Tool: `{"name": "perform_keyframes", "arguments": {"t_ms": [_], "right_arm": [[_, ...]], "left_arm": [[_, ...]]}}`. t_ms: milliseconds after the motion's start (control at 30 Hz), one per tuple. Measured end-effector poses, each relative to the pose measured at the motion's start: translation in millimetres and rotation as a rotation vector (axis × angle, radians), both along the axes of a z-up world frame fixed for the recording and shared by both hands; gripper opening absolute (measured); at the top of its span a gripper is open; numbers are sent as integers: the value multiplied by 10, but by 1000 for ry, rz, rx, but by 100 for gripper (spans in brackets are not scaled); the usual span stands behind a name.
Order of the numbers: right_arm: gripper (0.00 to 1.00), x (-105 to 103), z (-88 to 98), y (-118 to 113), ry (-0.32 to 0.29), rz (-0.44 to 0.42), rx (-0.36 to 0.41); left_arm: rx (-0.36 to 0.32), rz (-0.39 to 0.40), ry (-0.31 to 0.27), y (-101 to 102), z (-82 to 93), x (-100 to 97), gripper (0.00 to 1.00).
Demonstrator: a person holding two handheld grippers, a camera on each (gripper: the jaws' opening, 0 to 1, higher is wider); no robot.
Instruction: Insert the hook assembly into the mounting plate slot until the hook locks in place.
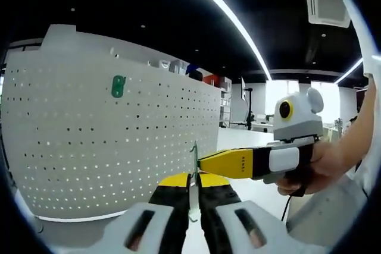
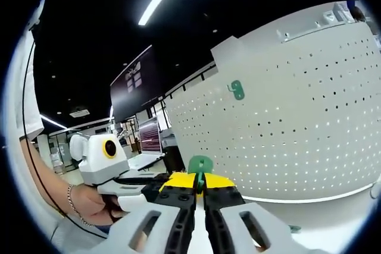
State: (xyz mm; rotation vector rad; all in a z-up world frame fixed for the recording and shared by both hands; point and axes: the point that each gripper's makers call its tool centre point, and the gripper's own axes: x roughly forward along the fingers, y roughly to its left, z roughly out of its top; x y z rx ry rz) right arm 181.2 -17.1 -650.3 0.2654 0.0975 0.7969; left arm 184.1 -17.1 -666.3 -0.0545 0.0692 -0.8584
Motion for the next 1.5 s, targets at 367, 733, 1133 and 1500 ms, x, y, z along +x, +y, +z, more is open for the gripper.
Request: {"name": "perform_keyframes", "arguments": {"t_ms": [367,733,1133,1500], "right_arm": [[1,2,-8,-11,2,-2,-5],[1,-4,-21,-14,9,2,-10],[1,-8,-19,-13,11,4,-11],[1,4,14,-22,2,-6,-25]], "left_arm": [[4,0,27,6,-49,-2,22],[52,-8,48,-19,-142,-21,45],[82,-17,75,-60,-236,-29,81],[81,-21,78,-62,-249,-35,81]]}}
